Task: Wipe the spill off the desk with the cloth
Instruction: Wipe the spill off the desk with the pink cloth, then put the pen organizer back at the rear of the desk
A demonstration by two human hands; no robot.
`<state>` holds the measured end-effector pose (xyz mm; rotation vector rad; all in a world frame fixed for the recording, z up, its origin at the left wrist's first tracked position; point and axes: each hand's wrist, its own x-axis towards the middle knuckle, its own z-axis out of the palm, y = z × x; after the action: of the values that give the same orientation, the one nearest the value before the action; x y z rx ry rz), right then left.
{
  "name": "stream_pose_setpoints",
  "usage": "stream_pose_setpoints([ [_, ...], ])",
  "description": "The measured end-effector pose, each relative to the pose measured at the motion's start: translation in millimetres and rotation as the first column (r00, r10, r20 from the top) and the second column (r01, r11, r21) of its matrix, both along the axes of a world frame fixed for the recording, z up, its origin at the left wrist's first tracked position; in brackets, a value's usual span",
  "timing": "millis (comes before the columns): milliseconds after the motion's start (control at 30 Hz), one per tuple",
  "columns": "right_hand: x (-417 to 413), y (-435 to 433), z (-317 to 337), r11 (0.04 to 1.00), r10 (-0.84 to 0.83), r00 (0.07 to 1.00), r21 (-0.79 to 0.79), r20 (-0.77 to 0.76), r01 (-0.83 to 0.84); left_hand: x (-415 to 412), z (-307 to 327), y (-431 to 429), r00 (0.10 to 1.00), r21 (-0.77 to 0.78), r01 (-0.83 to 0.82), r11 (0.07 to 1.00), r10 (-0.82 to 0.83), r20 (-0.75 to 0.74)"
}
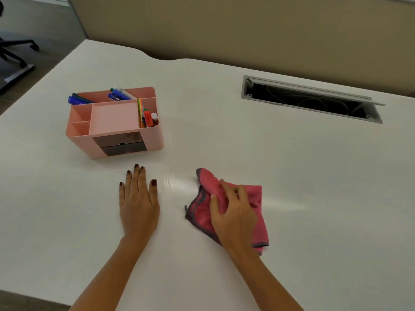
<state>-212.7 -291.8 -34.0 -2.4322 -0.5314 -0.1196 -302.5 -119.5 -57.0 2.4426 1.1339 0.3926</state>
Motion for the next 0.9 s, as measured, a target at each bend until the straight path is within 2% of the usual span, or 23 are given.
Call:
stream_pose_setpoints([
  [133, 16.0, 31.1, 27.8, 0.976, 0.075, 0.997, 0.205, 0.001, -0.073, 6.4, 12.5, 2.2, 0.984, -0.119, -0.087, 0.989, 0.104, 0.145],
  [200, 25.7, 50.5, 38.5, 0.957, 0.161, 0.987, 0.245, -0.001, -0.156, 10.1, 20.1, 6.1, 0.958, -0.143, -0.131, 0.981, 0.162, 0.235],
  [333, 45.5, 91.3, 46.8, 0.922, 0.349, 0.937, 0.189, -0.027, -0.338, 16.7, 34.8, 32.6, 0.915, -0.126, -0.165, 0.978, 0.200, 0.350],
  [467, 62.5, 131.0, 48.7, 0.860, 0.499, 0.863, 0.175, -0.083, -0.480, 19.7, 45.6, 68.2, 0.906, -0.091, -0.299, 0.950, 0.313, 0.285],
  [600, 74.8, 165.0, 46.8, 0.851, 0.525, 0.841, 0.092, -0.126, -0.517, 17.3, 46.7, 91.9, 0.908, -0.103, -0.329, 0.939, 0.345, 0.239],
  [767, 88.3, 183.8, 49.3, 0.847, 0.531, 0.844, 0.066, -0.073, -0.527, 13.3, 49.0, 111.7, 0.891, -0.062, -0.288, 0.956, 0.291, 0.349],
  [900, 94.6, 187.6, 53.7, 0.813, 0.582, 0.813, -0.023, -0.027, -0.582, 10.4, 51.0, 120.7, 0.866, -0.008, -0.335, 0.942, 0.311, 0.391],
])
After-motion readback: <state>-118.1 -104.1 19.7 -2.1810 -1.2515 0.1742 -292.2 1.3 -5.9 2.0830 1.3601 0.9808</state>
